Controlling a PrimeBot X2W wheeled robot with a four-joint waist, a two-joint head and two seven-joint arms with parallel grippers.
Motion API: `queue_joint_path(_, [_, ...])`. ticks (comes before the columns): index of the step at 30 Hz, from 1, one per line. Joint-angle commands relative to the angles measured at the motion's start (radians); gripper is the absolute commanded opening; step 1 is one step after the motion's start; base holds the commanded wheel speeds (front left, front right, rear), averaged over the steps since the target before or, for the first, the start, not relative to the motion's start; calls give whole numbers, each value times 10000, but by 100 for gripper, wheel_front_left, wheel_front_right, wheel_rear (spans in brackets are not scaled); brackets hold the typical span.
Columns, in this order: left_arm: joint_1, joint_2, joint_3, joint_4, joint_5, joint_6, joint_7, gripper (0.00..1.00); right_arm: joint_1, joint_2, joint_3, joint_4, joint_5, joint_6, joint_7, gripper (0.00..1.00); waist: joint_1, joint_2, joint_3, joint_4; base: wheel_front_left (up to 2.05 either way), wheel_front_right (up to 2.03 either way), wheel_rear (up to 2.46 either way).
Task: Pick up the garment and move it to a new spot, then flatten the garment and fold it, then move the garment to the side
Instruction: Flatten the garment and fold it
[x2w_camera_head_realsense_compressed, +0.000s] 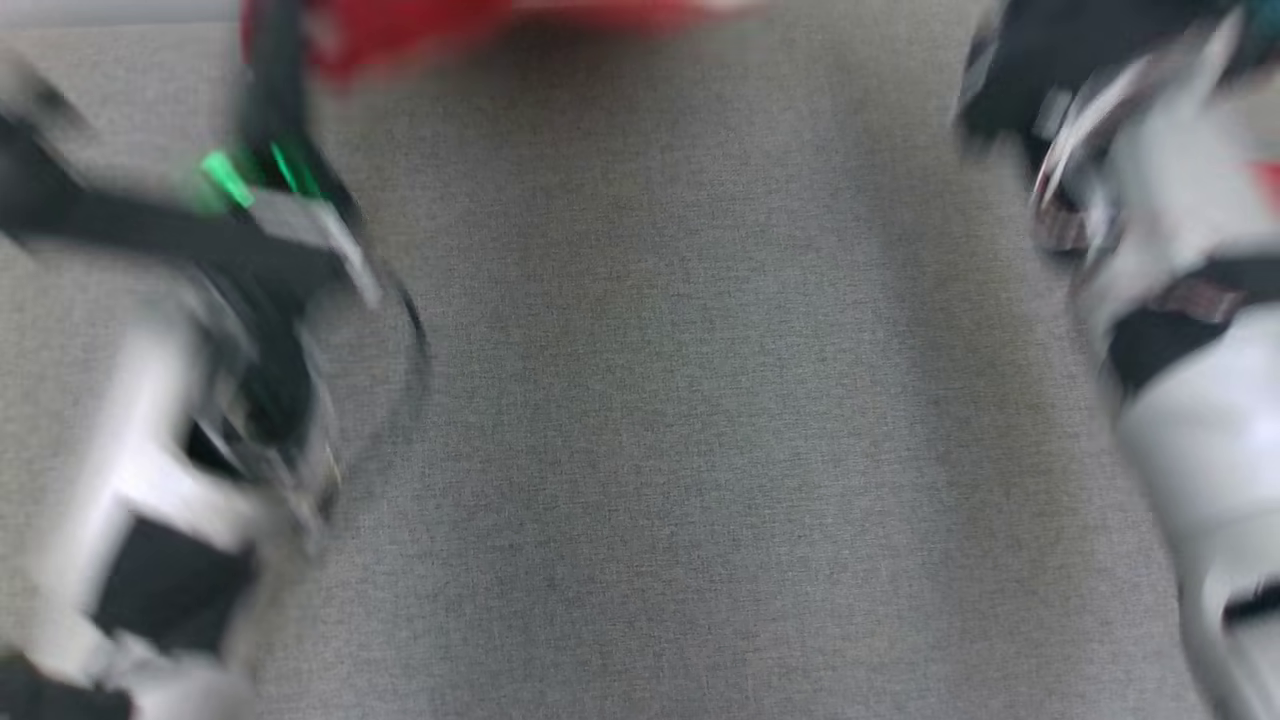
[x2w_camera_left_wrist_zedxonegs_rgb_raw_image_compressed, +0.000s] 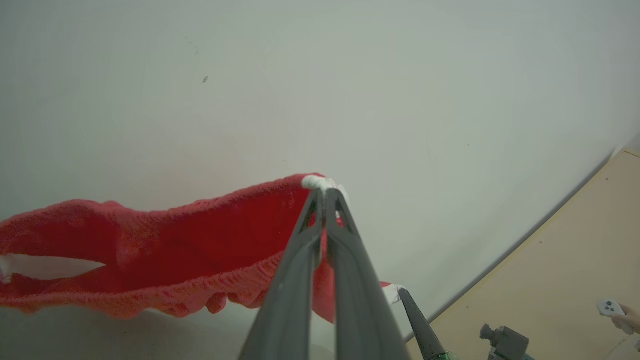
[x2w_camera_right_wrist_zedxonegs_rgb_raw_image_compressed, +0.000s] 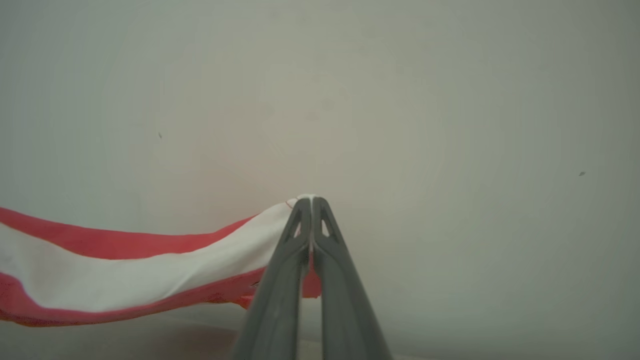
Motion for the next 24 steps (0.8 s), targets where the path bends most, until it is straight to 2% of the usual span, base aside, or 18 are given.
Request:
queue_joint_path(1, [910,116,-458,56,289,-58,-377,0,766,-207,356,12,278,-29,100,0,-1,-2,-53,-14,0,0,0])
queue_joint_path(4, [2245,107,-1226,362,515,-54,-869,0,1861,-447,997,-86,705,-27,204,0,-1,-2,-213,-9,0,0,0])
queue_joint_path(7, [3314,64,-1710,449,255,-56,-1094,0,2789,-785,1374,-364,1185,-27,108,0,-1,-2,-516,-9,0,0,0])
queue_joint_path(12, [4665,-124,-1569,347,-204,-57,-1178,0,4016,-1348,1655,-1050,1801,-27,60,0,-1,-2,-1224,88,0,0,0])
queue_joint_path(16, [5597,-393,-1240,233,-312,-56,-1170,0,5026,-1959,1784,-1800,1836,-27,240,0,-1,-2,-1899,176,0,0,0])
queue_joint_path(20, [6381,-440,-1306,141,-232,-57,-1173,0,6154,-2769,2040,-2796,1290,-27,910,0,-1,-2,-2496,271,0,0,0])
queue_joint_path(24, [7227,-297,-1383,8,-95,-57,-1175,0,7536,-3435,2210,-4168,960,-27,2142,0,-1,-2,-2973,303,0,0,0])
